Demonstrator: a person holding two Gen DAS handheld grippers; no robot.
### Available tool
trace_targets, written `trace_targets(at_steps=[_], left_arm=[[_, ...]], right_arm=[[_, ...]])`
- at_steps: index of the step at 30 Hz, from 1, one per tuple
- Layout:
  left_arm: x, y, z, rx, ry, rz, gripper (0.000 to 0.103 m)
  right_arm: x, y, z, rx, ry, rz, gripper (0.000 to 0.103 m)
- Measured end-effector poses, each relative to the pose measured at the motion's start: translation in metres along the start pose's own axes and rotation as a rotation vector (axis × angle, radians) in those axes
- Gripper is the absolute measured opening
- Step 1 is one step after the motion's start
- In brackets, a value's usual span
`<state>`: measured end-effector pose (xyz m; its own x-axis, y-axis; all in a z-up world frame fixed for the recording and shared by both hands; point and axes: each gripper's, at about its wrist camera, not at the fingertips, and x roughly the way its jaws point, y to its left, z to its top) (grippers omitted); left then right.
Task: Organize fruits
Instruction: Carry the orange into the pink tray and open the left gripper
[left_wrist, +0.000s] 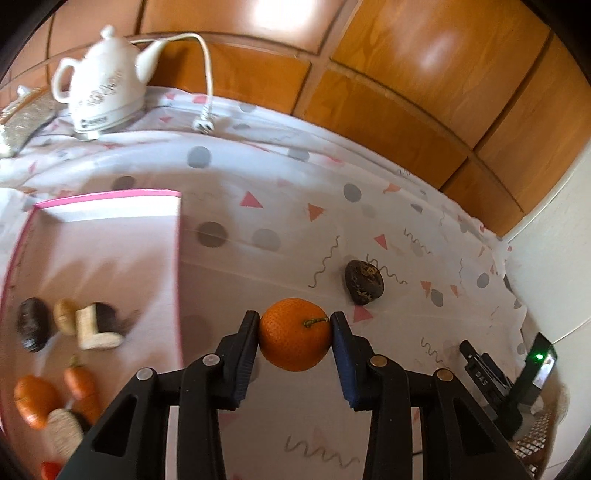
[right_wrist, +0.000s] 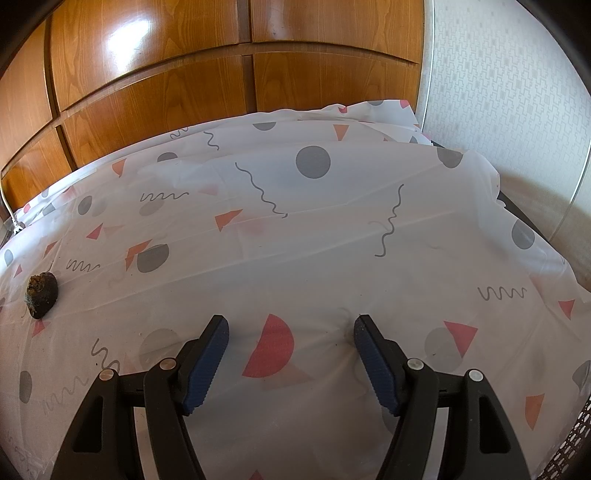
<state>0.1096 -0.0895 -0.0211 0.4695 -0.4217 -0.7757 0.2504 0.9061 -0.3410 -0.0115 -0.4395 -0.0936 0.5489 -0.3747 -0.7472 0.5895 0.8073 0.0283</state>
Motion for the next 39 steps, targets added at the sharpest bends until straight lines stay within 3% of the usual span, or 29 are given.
trace_targets(at_steps=[9, 19, 28, 39], left_arm=[[-0.057, 0.052, -0.006, -0.090, -0.074, 0.026, 0.039], [-0.104, 0.122, -0.038, -0.121, -0.079, 0.050, 0.039], [-0.077, 0.113, -0.071, -0.048, 0.071, -0.009, 0.039], [-0.061, 0.106, -0.059, -0.014, 0.023, 0.038, 0.040]], right_arm=[[0.000, 0.000, 0.000, 0.000, 0.000, 0.000, 0.072], [0.000, 0.000, 0.000, -0.002, 0.000, -0.001, 0.072], [-0.001, 0.001, 0.001, -0.007, 0.001, -0.004, 0.072], [-0.002, 0.001, 0.000, -0.009, 0.000, -0.005, 0.072]])
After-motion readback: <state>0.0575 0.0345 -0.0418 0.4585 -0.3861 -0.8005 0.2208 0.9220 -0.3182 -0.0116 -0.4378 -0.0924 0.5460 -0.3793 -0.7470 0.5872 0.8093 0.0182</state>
